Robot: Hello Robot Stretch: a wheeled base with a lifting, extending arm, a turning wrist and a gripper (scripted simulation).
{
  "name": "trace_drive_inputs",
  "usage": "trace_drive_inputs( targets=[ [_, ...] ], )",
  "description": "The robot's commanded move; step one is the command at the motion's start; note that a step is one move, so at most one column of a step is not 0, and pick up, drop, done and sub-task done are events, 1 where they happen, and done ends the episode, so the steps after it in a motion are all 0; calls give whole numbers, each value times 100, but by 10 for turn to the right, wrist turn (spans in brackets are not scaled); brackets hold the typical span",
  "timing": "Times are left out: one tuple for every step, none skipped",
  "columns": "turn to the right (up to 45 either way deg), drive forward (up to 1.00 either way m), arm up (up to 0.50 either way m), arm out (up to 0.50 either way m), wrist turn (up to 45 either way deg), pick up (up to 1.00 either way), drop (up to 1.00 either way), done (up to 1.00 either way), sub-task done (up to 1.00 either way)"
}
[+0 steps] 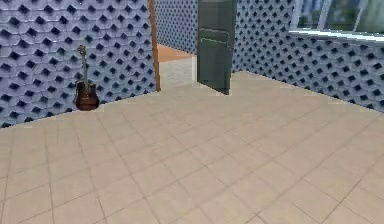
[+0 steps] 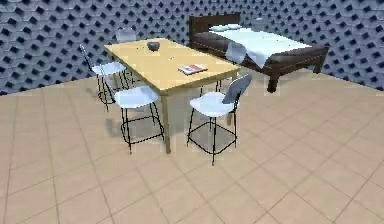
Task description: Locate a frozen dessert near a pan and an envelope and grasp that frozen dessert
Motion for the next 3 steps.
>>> trace_drive_inputs(
  targets=[
    [0,100,0,0,0,0,0,0,0],
    [0,100,0,0,0,0,0,0,0],
    [0,100,0,0,0,0,0,0,0]
  ],
)
